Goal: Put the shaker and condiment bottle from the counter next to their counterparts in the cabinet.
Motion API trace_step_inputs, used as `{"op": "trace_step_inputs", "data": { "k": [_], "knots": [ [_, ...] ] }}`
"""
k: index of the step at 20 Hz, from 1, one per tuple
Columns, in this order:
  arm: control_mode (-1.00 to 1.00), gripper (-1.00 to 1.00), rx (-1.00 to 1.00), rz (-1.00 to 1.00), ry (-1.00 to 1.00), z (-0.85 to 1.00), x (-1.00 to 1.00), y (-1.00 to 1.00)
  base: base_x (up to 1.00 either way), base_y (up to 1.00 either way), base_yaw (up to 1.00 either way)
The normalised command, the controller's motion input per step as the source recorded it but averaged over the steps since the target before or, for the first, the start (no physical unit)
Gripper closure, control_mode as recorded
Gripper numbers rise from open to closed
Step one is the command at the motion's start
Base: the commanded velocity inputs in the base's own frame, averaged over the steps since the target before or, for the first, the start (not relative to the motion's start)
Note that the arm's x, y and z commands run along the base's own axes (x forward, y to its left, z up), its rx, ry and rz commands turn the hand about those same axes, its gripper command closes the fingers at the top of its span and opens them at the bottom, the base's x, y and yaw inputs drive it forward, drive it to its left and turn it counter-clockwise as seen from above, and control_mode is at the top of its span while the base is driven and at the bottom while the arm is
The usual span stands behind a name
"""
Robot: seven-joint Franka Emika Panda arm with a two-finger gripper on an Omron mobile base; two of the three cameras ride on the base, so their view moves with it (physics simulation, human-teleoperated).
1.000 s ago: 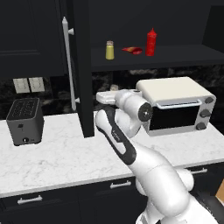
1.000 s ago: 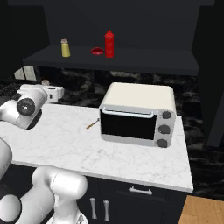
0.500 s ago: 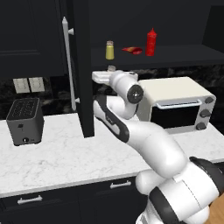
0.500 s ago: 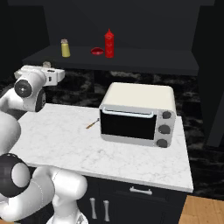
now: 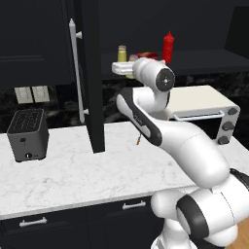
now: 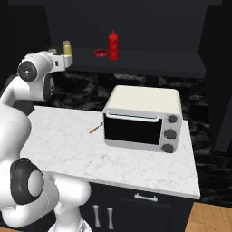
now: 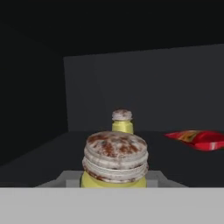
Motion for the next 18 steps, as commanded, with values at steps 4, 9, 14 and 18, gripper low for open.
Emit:
{"op": "trace_step_inputs", "data": {
  "k": [4, 9, 14, 18],
  "knots": [
    [-1.00, 1.00, -0.06, -0.05, 0.23, 0.30, 0.30, -0.08, 0.00, 0.00, 0.00],
    [-1.00, 1.00, -0.02, -0.16, 0.20, 0.36, 0.39, -0.39, 0.00, 0.00, 0.00],
    [-1.00, 1.00, 0.00, -0.01, 0.00, -0.01, 0.05, -0.04, 0.00, 0.00, 0.00],
    [-1.00, 1.00, 0.02, 0.00, -0.06, -0.33, 0.12, 0.00, 0.00, 0.00, 0.00]
  ]
}}
